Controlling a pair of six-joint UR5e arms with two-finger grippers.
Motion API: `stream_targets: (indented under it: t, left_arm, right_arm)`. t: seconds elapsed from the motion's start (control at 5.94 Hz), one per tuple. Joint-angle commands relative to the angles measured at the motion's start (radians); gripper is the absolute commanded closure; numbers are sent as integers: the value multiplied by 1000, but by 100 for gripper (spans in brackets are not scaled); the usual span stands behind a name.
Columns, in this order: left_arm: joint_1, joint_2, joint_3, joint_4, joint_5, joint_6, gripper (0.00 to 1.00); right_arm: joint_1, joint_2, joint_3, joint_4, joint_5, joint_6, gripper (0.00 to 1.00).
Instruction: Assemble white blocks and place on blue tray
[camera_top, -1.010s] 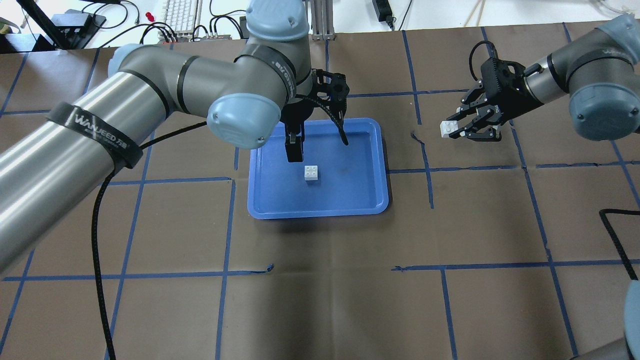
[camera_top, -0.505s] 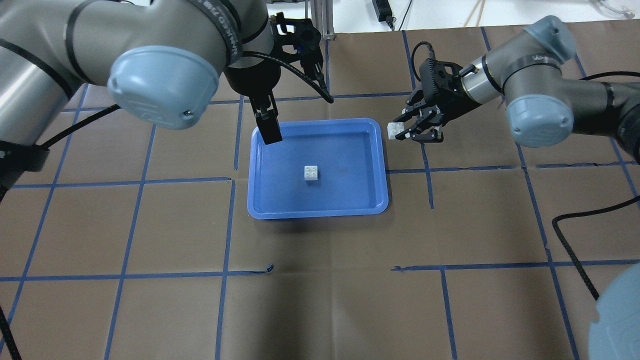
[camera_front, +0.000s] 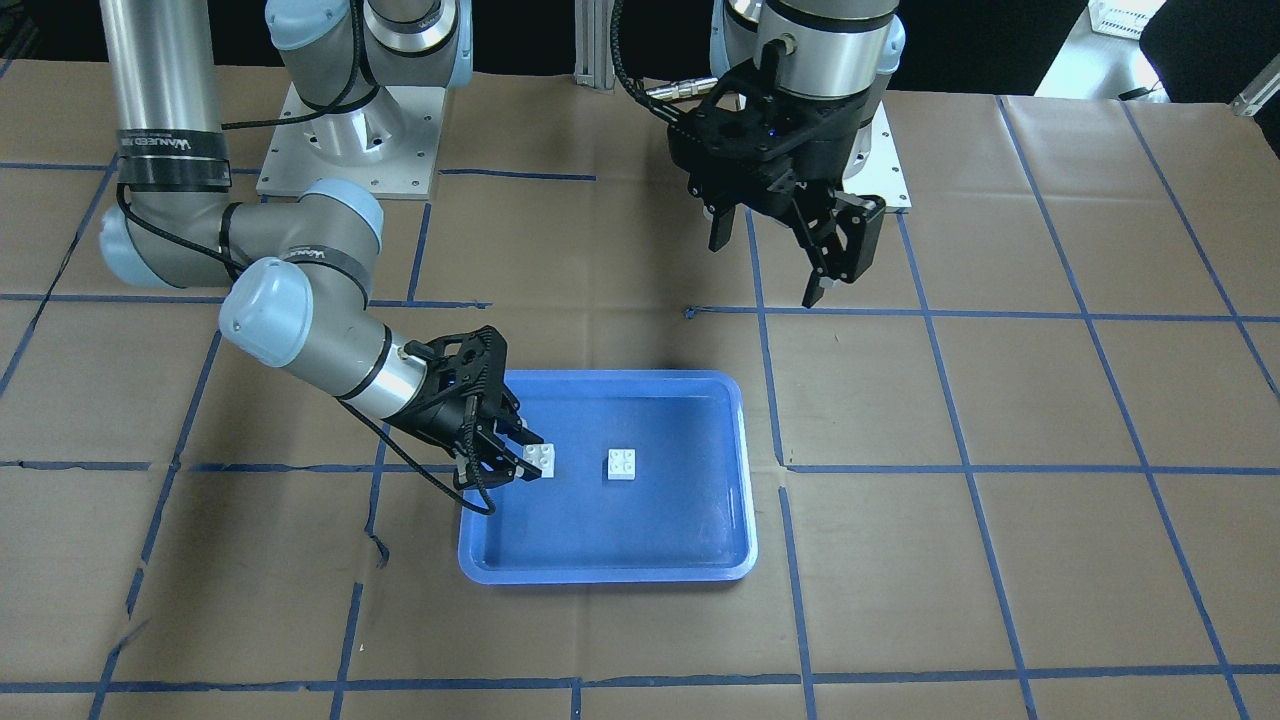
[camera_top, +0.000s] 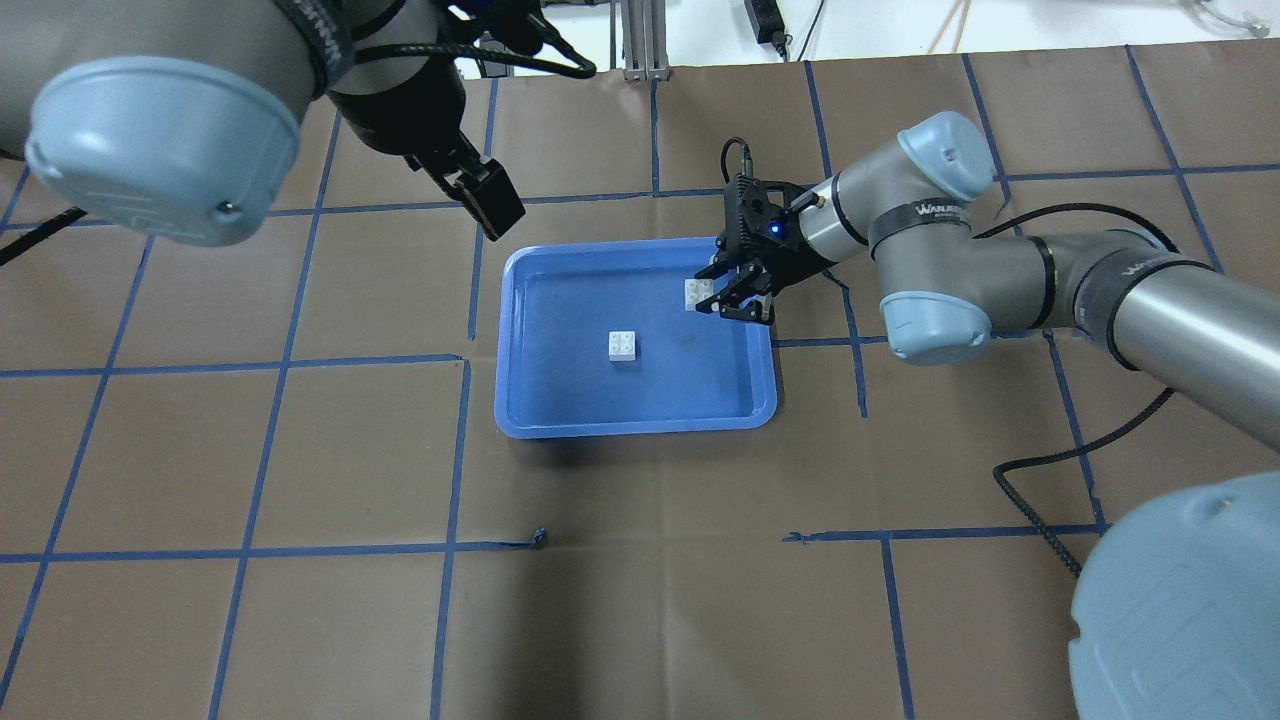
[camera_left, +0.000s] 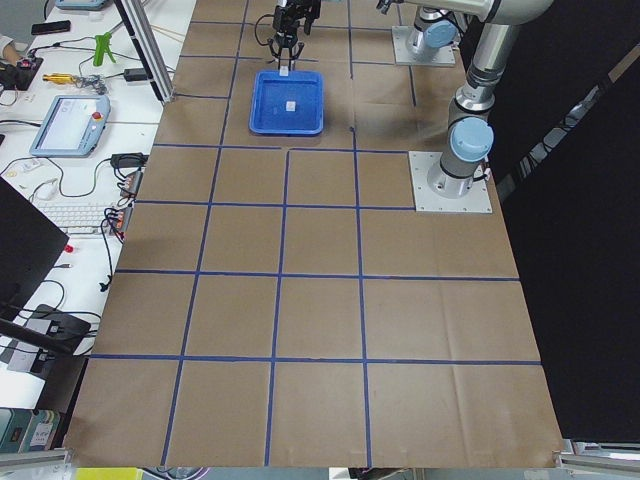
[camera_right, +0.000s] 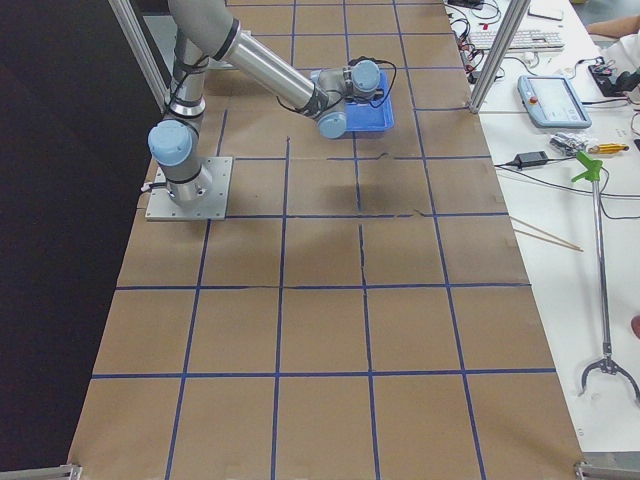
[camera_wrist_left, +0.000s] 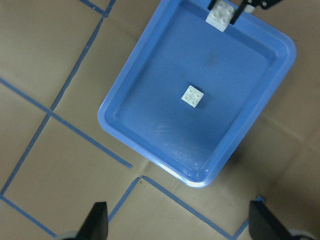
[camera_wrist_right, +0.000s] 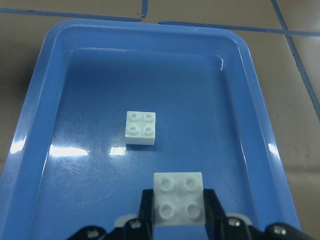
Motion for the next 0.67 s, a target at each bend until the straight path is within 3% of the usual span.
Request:
stream_targets:
  t: [0.0,0.34,0.5]
  left_arm:
    - [65,47,1,-67,-5,-373,1]
    - [99,67,33,-215,-16,-506,1]
    - [98,68,27,-219,-16,-503,1]
  right_arm:
    - [34,91,8,-118,1,78,74]
    - [57,116,8,-144,1,113,73]
    - [64,122,8,-146,1,115,73]
